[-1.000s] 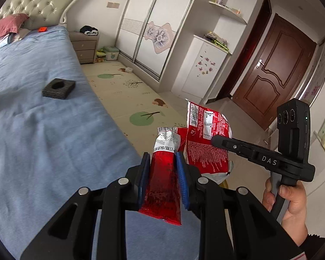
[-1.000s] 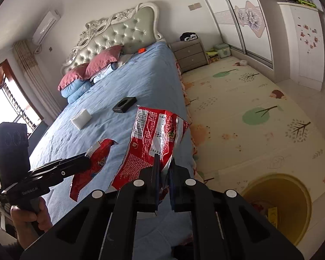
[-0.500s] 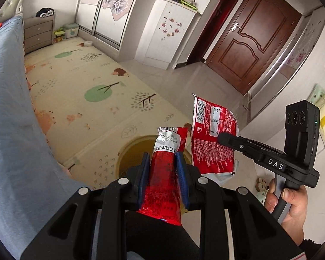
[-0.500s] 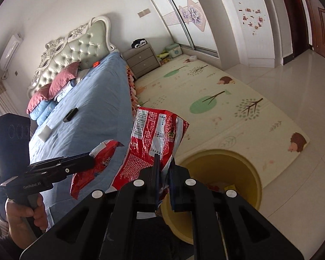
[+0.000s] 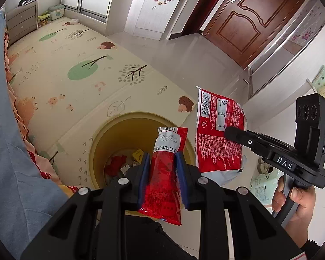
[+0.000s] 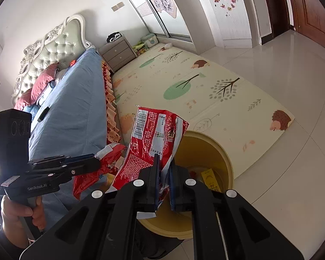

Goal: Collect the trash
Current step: 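Carry both red wrappers over the yellow bin and open both grippers, then move both grippers back over the bed toward the foam pieces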

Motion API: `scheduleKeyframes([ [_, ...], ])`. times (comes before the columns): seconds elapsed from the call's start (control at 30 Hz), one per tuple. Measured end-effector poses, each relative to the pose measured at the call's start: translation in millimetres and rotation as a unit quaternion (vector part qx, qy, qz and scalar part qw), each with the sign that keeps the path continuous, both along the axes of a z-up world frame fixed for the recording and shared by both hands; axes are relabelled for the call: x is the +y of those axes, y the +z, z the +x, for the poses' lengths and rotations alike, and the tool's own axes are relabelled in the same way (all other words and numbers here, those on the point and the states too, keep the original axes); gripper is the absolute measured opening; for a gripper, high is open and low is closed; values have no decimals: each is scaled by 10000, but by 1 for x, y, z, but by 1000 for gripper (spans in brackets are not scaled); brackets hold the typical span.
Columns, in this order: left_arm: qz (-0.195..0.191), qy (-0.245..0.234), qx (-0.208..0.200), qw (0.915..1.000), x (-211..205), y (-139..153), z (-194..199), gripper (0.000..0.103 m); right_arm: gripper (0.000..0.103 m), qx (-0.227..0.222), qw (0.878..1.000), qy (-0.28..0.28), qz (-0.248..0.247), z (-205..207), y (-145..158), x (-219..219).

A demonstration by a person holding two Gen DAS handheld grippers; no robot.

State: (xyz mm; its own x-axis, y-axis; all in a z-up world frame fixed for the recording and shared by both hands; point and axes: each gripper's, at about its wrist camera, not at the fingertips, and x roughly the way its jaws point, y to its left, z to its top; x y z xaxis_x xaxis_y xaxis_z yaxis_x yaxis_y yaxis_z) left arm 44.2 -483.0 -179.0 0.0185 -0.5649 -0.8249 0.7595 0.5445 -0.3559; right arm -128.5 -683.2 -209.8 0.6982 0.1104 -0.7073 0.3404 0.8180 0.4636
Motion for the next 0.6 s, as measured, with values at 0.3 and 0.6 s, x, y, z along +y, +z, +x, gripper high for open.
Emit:
scheduleKeyframes([
  [0.3, 189, 128, 192, 9996, -11, -11, 4, 82, 62, 306, 9995, -72, 96, 12, -18, -7],
  [0.6, 393, 170, -106, 9990, -6, -8, 0, 86, 61, 336, 9993, -112, 113, 11, -19, -4],
])
